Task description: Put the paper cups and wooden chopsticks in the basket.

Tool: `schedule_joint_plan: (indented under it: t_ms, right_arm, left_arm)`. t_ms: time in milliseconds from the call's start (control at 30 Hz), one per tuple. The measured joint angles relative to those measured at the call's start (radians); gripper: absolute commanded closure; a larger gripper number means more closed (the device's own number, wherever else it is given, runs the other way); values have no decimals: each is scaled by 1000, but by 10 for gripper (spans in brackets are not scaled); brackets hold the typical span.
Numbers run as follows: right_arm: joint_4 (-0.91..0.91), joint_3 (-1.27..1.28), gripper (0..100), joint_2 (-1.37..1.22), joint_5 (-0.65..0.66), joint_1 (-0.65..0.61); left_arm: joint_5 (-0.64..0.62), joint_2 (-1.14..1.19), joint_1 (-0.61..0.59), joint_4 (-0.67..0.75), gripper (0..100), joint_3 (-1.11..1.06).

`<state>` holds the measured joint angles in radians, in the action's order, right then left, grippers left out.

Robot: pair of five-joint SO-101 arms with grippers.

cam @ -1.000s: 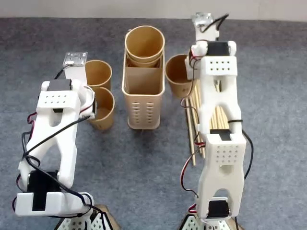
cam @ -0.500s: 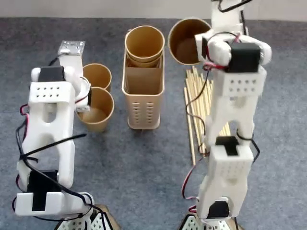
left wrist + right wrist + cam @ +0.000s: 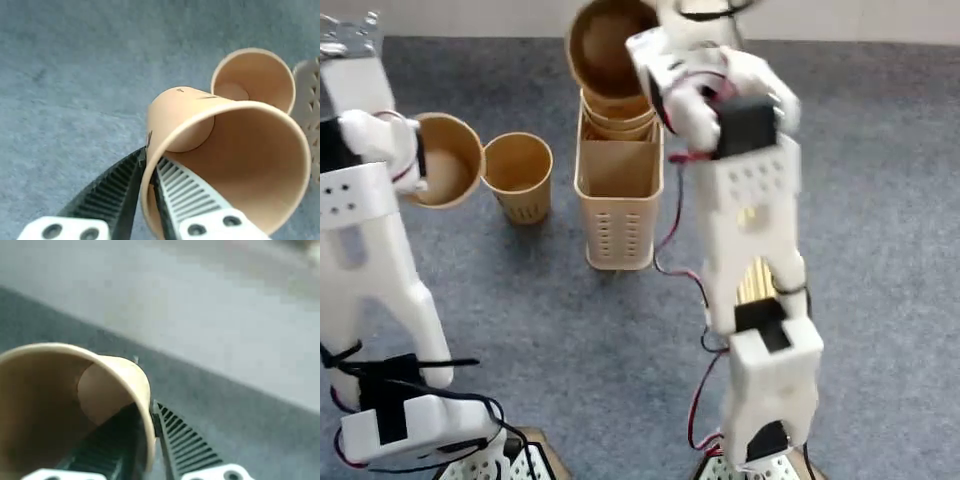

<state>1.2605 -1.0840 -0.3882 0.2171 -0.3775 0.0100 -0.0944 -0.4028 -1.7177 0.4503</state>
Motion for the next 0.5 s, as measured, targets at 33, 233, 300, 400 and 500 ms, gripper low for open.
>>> schedule_joint_plan:
  t_ms: [33, 233, 300, 400, 500]
  right_arm:
    - [-9, 28, 987, -21, 0, 2]
    - [9, 43, 987, -49, 0, 3]
    - [12, 43, 987, -49, 0, 3]
    - [37, 43, 987, -43, 0, 5]
    - [72, 43, 987, -11, 0, 5]
  left_arm:
    - [3, 0, -11, 0, 986, 29]
    - [3, 0, -44, 0, 986, 199]
    - [3, 0, -46, 0, 986, 249]
    - [-6, 0, -46, 0, 986, 299]
    - [-15, -2, -46, 0, 986, 339]
